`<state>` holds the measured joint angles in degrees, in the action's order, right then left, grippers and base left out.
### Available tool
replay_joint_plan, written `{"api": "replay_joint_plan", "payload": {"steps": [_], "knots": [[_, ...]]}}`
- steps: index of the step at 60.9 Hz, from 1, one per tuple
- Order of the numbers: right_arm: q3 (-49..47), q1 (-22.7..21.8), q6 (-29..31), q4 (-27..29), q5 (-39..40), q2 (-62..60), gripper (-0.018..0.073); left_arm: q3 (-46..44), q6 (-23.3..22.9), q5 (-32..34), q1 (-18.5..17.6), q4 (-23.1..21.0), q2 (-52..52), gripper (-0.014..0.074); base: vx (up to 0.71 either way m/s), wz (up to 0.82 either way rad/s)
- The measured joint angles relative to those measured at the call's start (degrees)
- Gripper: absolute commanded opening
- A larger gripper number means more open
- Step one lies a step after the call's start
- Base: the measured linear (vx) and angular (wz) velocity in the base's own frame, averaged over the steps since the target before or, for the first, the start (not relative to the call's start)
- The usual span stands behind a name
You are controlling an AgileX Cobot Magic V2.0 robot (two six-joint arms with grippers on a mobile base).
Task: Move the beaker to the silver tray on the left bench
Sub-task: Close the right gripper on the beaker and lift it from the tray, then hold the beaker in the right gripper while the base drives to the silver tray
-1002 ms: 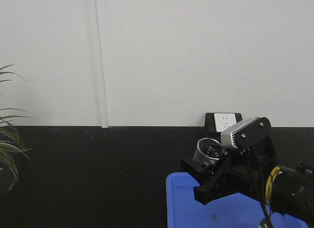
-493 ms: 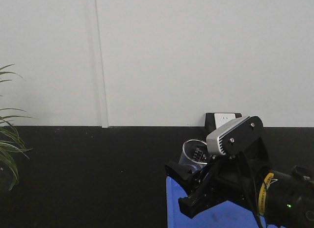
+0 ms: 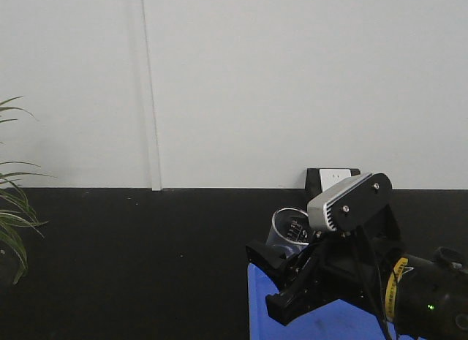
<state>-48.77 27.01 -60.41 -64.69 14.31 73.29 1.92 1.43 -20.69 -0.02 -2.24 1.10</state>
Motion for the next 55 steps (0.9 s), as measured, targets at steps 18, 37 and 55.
{"api": "replay_joint_plan", "payload": {"steps": [18,37,55], "knots": [[0.00,0.00,0.00,0.00,-0.05,0.00,-0.0014,0.00,0.00,0.00,0.00,0.00,0.00,0.0001,0.00,0.00],[0.00,0.00,0.00,0.00,-0.05,0.00,-0.0014,0.00,0.00,0.00,0.00,0.00,0.00,0.0001,-0.04,-0.03],[0.00,0.00,0.00,0.00,-0.16,0.00,-0.0014,0.00,0.00,0.00,0.00,0.00,0.00,0.0001,-0.13,-0.12]]}}
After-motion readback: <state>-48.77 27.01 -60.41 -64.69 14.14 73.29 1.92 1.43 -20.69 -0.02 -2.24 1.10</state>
